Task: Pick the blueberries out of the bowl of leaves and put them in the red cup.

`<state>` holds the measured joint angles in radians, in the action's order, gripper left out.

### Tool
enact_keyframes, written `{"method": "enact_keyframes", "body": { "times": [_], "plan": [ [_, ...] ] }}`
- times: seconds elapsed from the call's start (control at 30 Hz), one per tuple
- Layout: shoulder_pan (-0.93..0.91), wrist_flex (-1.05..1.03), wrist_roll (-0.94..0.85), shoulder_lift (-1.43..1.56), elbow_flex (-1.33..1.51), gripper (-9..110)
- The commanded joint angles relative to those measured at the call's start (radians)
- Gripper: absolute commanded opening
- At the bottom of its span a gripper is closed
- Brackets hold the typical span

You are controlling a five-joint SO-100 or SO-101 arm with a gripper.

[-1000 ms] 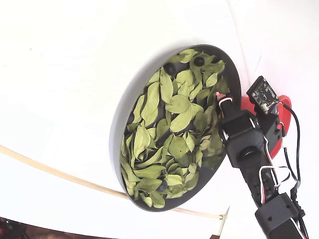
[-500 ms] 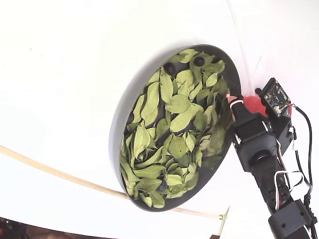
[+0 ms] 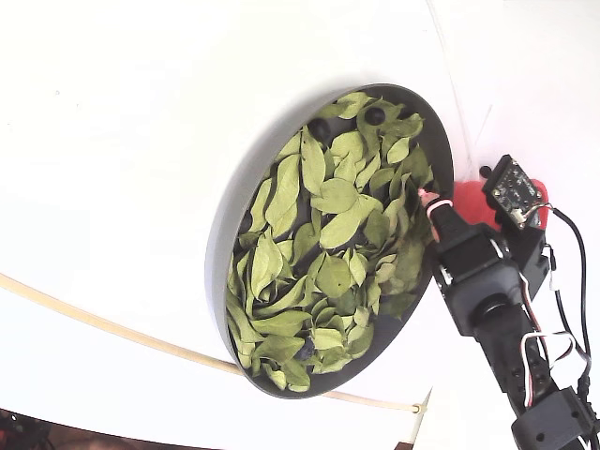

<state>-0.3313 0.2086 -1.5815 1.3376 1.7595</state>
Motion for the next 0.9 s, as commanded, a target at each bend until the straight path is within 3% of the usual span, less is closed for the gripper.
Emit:
{"method": "enact_keyframes", "body": {
  "times": [0.0,0.87],
  "plan": [
    [-0.038,-0.002,-0.006,0.172,-0.005,10],
    [-0.104,-0.078,-0.014,0.377,0.114,10]
  ]
}}
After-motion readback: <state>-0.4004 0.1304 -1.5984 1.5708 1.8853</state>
